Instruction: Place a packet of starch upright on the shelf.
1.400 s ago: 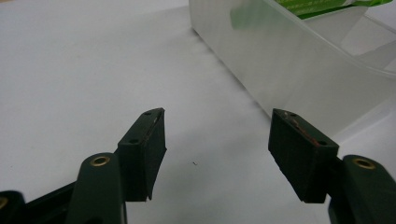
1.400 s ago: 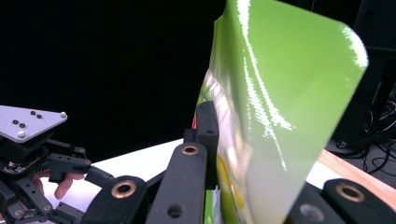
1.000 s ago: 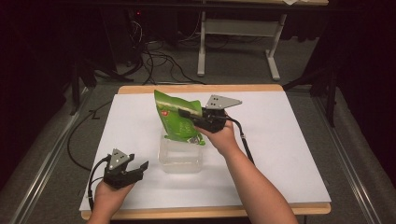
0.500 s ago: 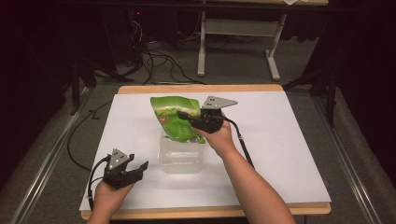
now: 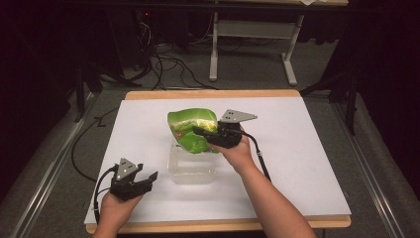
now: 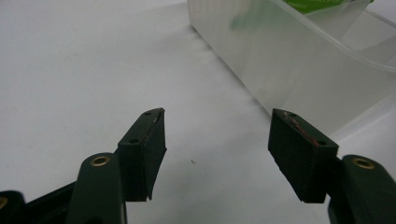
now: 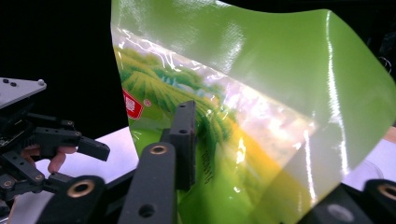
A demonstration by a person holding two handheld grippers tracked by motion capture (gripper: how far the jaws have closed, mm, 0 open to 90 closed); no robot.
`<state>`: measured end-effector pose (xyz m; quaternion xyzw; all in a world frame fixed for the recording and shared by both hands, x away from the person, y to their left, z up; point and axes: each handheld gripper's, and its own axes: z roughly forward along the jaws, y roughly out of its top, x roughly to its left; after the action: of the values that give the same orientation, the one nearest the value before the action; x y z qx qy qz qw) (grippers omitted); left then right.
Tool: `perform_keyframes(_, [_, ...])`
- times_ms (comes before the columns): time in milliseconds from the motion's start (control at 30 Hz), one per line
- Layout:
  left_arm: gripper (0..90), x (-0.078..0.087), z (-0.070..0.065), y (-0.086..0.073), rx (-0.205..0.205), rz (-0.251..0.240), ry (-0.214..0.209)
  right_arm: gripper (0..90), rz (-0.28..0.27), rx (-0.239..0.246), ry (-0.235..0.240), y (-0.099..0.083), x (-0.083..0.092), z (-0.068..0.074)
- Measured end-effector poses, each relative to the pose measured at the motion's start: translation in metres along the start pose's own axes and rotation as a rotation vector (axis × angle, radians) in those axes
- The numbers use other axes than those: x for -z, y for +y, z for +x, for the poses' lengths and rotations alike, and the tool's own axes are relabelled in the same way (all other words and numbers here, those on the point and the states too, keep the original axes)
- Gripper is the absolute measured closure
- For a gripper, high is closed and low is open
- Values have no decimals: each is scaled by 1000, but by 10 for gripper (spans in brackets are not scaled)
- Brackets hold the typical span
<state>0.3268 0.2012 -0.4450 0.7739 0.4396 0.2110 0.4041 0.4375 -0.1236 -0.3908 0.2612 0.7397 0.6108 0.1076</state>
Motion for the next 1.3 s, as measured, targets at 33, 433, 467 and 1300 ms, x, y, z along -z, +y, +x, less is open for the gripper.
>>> perform_keyframes(33, [372, 0, 0, 0, 0, 0, 0, 731, 0, 0, 0, 0, 0, 0])
perform_keyframes(433, [373, 0, 0, 0, 1, 1, -2, 883, 62, -53, 35, -4, -11, -1])
perform_keyframes(467, [373, 0, 0, 0, 1, 1, -2, 883, 62, -53, 35, -4, -11, -1])
perform_keyframes(1300, [375, 2, 2, 0, 4, -4, -5, 839, -20, -118, 96, 3, -18, -11])
